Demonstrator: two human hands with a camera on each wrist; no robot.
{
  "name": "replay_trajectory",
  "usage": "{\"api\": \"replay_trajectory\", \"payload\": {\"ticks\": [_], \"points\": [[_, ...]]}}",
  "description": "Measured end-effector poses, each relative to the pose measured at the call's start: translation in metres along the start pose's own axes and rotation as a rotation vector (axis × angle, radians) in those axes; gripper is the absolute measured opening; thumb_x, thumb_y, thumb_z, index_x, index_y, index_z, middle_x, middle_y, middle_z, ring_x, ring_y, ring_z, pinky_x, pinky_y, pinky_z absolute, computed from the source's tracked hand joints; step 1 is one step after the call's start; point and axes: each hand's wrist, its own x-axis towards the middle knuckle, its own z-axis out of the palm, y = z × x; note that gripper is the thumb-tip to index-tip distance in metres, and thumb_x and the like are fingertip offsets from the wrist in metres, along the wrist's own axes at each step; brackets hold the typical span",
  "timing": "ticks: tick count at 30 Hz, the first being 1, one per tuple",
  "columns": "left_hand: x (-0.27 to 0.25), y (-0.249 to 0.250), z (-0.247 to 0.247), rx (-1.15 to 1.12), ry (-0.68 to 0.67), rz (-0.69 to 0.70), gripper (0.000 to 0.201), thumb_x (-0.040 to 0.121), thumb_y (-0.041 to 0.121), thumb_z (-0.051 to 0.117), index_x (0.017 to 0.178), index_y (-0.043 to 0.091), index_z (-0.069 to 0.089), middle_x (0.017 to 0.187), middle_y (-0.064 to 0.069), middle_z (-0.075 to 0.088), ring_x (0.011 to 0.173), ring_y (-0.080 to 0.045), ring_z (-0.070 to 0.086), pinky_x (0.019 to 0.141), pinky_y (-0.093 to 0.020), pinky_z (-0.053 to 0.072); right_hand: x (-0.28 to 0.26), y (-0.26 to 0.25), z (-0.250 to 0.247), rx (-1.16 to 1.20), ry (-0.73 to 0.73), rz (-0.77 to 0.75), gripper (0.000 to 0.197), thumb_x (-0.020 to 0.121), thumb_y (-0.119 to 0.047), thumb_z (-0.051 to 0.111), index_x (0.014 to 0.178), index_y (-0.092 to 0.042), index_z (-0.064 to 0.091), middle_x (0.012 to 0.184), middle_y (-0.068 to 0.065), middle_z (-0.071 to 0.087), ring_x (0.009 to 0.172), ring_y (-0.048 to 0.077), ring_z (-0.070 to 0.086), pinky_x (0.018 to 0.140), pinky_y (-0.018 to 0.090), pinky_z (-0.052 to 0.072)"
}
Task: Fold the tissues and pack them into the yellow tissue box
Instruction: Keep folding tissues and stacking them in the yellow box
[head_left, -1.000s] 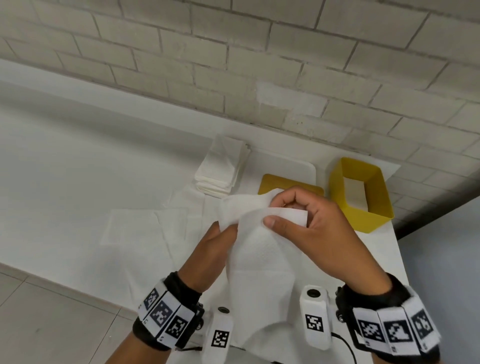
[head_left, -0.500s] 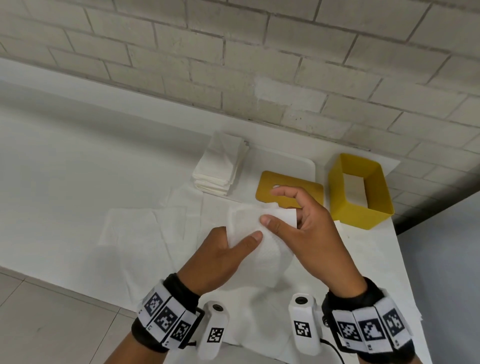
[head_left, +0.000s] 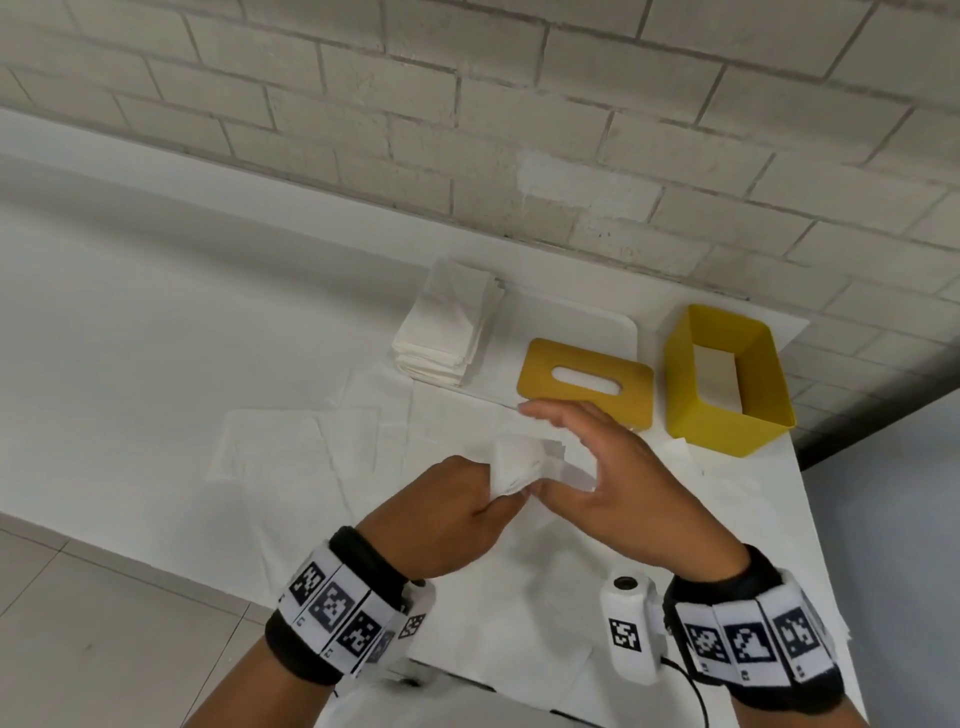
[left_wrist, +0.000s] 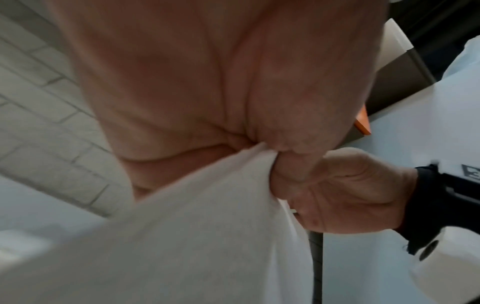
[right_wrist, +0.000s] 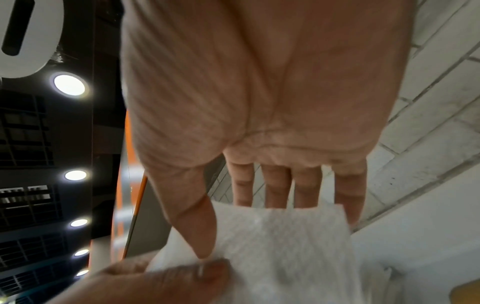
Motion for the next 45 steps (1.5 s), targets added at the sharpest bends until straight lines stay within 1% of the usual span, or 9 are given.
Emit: {"api": "replay_trajectory", "payload": {"ticks": [4,10,18,21,25,27,30,34,45], "points": [[0.006,-0.002,0.003,0.227,-0.070,0.025,0.035,0.104,0.041,0.038,0.087,0.019,0.059,0.061,0.011,0.046,0.060,-0.016,0.048,0.060,-0.032,0.036,0.002,0.003,0.003,0.064,-0.064,0.022,0.045,0.088,-0.014,0.075,0.125,-0.037,0.065,0.103,-0.034,0.063,0.109,-0.003,0.058,0.092,0.006,0.041],[0.005,-0.013,-0.003,0.293,-0.057,-0.064,0.015,0.099,0.046,0.053,0.096,0.032,0.056,0.074,0.010,0.061,0.068,-0.013,0.057,0.067,-0.034,0.051,-0.003,0.015,-0.006,0.163,0.092,0.043,0.015,0.091,-0.014,0.073,0.095,-0.028,0.071,0.092,-0.012,0.071,0.089,0.009,0.067,0.083,0.026,0.052],[-0.018,-0.046,0.000,0.136,0.274,-0.154,0.008,0.093,0.034,0.064,0.098,0.038,0.069,0.085,0.022,0.073,0.082,0.003,0.070,0.076,-0.031,0.059,-0.026,0.068,0.005,0.410,0.419,0.208,0.010,0.090,-0.007,0.073,0.088,-0.016,0.070,0.084,-0.005,0.072,0.078,0.011,0.065,0.076,0.023,0.050],[-0.018,-0.044,0.009,0.090,0.320,-0.095,0.033,0.092,0.033,0.074,0.124,0.038,0.066,0.119,0.025,0.069,0.109,0.009,0.063,0.094,-0.020,0.053,-0.035,0.074,0.009,0.505,0.491,0.206,0.012,0.090,-0.003,0.073,0.088,-0.015,0.070,0.082,-0.008,0.070,0.076,0.012,0.060,0.074,0.020,0.048],[-0.003,-0.029,0.018,0.106,0.188,-0.045,0.091,0.085,0.049,0.077,0.158,0.045,0.022,0.165,0.025,0.022,0.150,0.011,0.017,0.118,-0.011,0.019,-0.035,0.065,0.007,0.447,0.419,0.141,0.025,0.089,0.001,0.072,0.087,-0.024,0.072,0.087,0.000,0.072,0.074,0.032,0.059,0.076,0.036,0.049],[0.010,-0.018,0.021,0.182,0.139,0.011,0.102,0.083,0.053,0.077,0.160,0.045,0.010,0.169,0.023,0.011,0.155,0.006,0.003,0.121,-0.015,0.010,-0.034,0.052,0.004,0.435,0.348,0.068,0.026,0.088,0.004,0.072,0.086,-0.023,0.073,0.087,0.000,0.072,0.074,0.019,0.063,0.075,0.026,0.049],[0.026,-0.016,0.026,0.262,0.058,0.057,0.081,0.084,0.049,0.076,0.154,0.041,0.036,0.159,0.019,0.042,0.149,0.000,0.029,0.117,-0.020,0.023,-0.032,0.035,-0.004,0.457,0.338,-0.033,0.022,0.087,0.008,0.071,0.087,-0.015,0.072,0.090,-0.002,0.073,0.083,0.009,0.067,0.078,0.016,0.049],[0.021,-0.037,0.023,0.272,0.140,-0.031,0.020,0.090,0.040,0.069,0.108,0.031,0.070,0.094,0.012,0.074,0.080,-0.009,0.063,0.070,-0.028,0.048,-0.030,0.039,-0.011,0.513,0.484,-0.023,0.016,0.087,0.006,0.071,0.088,-0.011,0.071,0.088,-0.002,0.074,0.084,0.011,0.068,0.078,0.017,0.052],[-0.003,-0.071,0.026,0.200,0.311,-0.172,0.019,0.089,0.038,0.074,0.107,0.031,0.072,0.098,0.018,0.073,0.084,-0.005,0.068,0.075,-0.028,0.057,-0.045,0.102,0.018,0.588,0.561,0.274,0.012,0.091,-0.001,0.071,0.096,-0.012,0.069,0.085,0.000,0.071,0.080,0.011,0.065,0.073,0.018,0.052]]}}
